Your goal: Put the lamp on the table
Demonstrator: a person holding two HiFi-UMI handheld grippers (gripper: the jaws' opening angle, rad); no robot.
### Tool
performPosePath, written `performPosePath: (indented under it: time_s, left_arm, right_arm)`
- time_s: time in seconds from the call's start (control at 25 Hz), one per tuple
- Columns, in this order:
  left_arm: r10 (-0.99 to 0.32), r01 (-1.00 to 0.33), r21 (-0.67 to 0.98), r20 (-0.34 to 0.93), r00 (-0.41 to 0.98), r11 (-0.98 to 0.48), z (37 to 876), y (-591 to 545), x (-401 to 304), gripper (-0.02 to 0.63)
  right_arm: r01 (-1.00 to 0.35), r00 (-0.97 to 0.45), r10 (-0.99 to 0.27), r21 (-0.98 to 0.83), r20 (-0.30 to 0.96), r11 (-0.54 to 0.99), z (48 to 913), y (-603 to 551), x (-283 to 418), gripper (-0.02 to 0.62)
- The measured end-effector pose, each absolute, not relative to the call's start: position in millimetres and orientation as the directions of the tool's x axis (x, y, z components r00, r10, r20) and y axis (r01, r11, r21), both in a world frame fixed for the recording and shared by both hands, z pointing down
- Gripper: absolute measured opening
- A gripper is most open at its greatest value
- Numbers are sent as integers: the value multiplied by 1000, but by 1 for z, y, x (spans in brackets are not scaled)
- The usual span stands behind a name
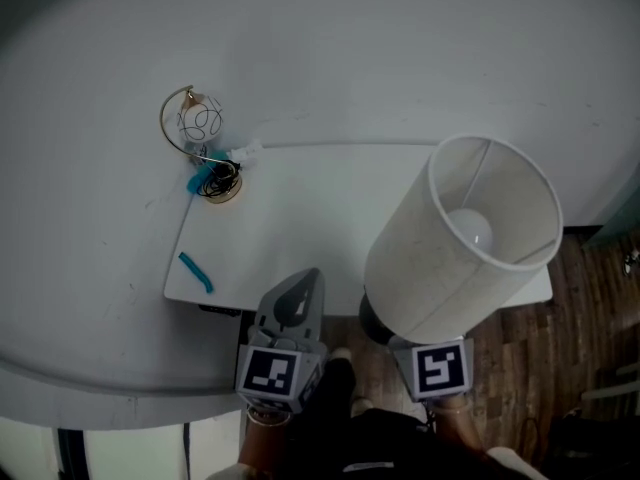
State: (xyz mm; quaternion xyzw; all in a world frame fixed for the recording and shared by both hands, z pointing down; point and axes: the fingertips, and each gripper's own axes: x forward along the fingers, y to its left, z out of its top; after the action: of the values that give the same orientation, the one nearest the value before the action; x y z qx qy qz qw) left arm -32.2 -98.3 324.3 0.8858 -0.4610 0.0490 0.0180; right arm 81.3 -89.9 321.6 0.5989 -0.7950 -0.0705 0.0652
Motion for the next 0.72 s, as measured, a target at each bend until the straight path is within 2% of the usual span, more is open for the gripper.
performPosePath:
  time_s: [0.72]
  left_arm:
    - [-816,-821,-2,117,566,-571,339,-152,-45,0]
  right_arm:
    - [-933,-291,-956,214,24,290,352,-156,68,81]
